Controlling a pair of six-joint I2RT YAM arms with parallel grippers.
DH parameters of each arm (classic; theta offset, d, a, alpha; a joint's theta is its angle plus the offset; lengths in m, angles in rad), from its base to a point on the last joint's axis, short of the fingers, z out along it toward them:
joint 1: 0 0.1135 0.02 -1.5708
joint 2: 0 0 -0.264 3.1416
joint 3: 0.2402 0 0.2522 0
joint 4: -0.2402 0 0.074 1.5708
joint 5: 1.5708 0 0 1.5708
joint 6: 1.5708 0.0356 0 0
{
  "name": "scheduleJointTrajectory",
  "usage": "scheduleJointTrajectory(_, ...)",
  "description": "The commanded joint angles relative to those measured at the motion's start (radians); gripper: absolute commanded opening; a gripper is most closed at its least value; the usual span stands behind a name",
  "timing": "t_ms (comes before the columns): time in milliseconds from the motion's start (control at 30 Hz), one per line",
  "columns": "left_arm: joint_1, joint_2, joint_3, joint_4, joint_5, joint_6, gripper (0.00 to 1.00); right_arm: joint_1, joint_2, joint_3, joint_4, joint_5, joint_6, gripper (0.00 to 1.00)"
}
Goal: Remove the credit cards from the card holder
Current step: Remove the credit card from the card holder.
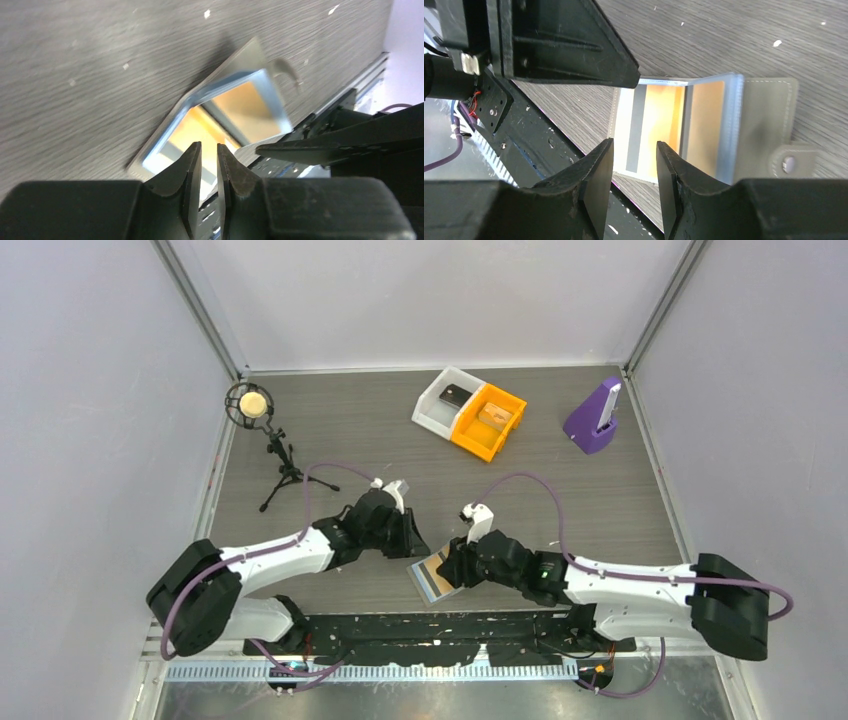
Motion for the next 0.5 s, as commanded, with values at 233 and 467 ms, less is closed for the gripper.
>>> scheduleJointTrajectory(233, 0.000, -0.034, -0.190, 0.149, 0.008, -0.044, 0.20, -0.067, 0.193, -0.016, 0.218, -0.074, 0.034, 0.44)
scheduleJointTrajectory(467, 0.000, -0.001, -0.203, 0.155, -0.010, -0.026, 0.20, -0.128, 0.204, -0.081, 0.241, -0.094, 0.038, 0.44)
